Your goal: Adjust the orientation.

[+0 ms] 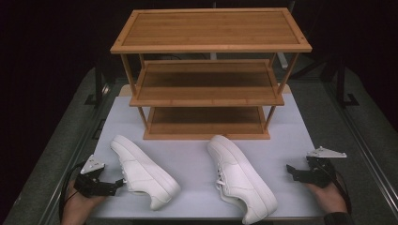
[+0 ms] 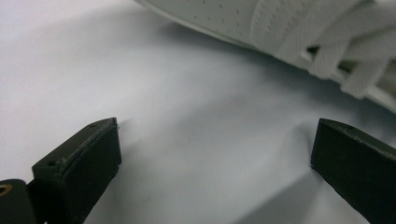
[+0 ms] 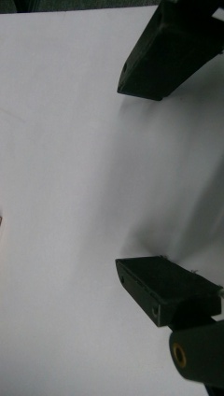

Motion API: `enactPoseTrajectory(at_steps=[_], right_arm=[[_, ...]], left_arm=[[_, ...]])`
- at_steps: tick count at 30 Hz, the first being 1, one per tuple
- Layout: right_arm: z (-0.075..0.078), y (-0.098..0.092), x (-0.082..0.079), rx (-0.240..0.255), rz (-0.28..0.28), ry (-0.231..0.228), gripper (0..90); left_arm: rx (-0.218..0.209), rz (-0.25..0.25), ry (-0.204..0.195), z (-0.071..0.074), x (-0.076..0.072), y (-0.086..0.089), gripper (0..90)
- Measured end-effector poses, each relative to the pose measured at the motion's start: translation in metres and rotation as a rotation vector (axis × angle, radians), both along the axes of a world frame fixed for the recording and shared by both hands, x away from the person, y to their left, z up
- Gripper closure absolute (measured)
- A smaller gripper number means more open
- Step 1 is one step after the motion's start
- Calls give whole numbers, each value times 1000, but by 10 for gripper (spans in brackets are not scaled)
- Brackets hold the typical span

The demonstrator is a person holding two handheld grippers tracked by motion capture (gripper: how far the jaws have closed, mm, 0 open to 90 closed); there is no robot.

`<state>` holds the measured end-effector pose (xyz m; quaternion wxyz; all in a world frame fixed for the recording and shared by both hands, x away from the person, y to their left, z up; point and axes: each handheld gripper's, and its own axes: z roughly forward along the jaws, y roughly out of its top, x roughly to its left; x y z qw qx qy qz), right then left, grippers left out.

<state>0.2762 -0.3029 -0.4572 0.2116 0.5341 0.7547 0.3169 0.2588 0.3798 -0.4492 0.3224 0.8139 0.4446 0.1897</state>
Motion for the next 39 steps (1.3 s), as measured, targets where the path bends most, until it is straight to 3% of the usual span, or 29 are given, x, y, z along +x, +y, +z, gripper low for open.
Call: enactPoseTrajectory(at_steps=[6, 14, 16, 17, 20, 28, 33, 39], right_arm=[[0, 0, 0, 1, -1, 1, 131], [0, 0, 0, 1, -2, 0, 130], [0, 0, 0, 0, -1, 0, 131], [0, 0, 0, 0, -1, 0, 131], [0, 0, 0, 1, -1, 0, 131], [0, 0, 0, 1, 1, 0, 130], [0, 0, 0, 1, 0, 0, 131], [0, 0, 0, 1, 0, 0, 131]], left_arm=[[2, -23, 2, 0, -10, 7, 13], [-4, -18, -4, 0, -11, 7, 16], [-11, -21, -15, 2, -12, 9, 119], [-18, -26, -24, 2, -13, 10, 119], [-27, -23, -35, 4, -15, 15, 235], [-103, -55, -30, 19, -19, 21, 872], [-146, -56, -36, 29, -20, 16, 900], [-200, -108, -53, 36, -24, 8, 900]])
